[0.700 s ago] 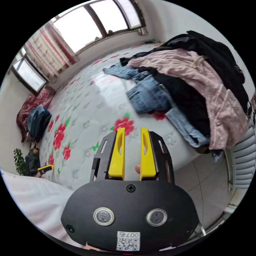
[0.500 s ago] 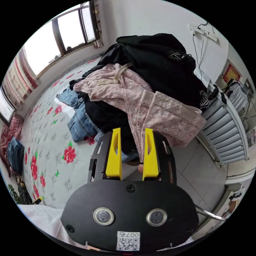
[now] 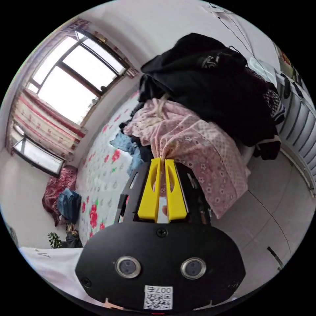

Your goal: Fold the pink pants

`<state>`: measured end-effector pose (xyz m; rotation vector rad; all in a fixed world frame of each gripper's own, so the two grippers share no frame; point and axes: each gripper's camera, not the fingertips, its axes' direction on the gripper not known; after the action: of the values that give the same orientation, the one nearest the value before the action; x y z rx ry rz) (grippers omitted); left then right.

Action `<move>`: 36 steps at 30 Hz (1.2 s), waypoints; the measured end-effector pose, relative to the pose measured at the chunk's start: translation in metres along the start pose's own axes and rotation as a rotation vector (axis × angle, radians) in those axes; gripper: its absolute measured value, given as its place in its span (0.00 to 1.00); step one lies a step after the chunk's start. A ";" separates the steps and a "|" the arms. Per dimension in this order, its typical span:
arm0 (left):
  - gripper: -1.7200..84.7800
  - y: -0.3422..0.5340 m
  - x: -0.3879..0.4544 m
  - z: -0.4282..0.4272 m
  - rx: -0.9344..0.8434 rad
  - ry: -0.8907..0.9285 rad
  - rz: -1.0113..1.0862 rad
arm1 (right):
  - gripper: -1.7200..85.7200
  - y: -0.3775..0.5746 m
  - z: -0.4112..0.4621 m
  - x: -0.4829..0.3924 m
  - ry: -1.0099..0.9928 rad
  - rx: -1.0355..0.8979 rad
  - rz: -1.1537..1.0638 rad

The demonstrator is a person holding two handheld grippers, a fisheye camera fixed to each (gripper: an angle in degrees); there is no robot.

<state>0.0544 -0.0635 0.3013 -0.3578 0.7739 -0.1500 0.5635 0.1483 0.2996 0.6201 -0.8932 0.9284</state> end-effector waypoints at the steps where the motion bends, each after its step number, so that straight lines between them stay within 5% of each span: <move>1: 0.03 -0.003 0.002 -0.005 0.019 0.020 0.024 | 0.02 0.009 -0.005 -0.027 -0.176 0.005 -0.087; 5: 0.07 -0.015 0.010 -0.025 0.091 0.113 0.103 | 0.02 0.046 0.016 -0.139 -0.557 -0.139 -0.352; 12: 0.08 -0.009 -0.018 -0.081 0.256 0.185 0.097 | 0.02 0.221 0.074 -0.370 -0.986 -0.785 -1.000; 16: 0.07 0.031 -0.085 -0.107 0.291 0.075 -0.089 | 0.03 0.288 0.067 -0.412 -0.767 -0.773 -1.302; 21: 0.07 0.099 -0.167 -0.137 0.323 -0.012 -0.375 | 0.05 0.279 0.110 -0.385 -0.774 -0.793 -0.950; 25: 0.08 0.143 -0.207 -0.167 0.399 -0.038 -0.494 | 0.07 0.264 0.145 -0.362 -0.511 -0.678 -0.829; 29: 0.11 0.135 -0.209 -0.172 0.362 -0.025 -0.397 | 0.08 0.242 0.176 -0.367 -0.309 -0.564 -0.803; 33: 0.18 0.093 -0.165 -0.147 0.222 0.083 -0.073 | 0.10 0.212 0.232 -0.392 -0.136 -0.474 -0.815; 36: 0.22 0.069 -0.125 -0.111 0.060 -0.004 0.100 | 0.11 0.197 0.288 -0.415 -0.030 -0.477 -0.850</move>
<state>-0.1128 0.0046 0.2850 -0.2619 0.7797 -0.0786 0.1574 -0.1527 0.1030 0.5207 -0.7324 -0.0624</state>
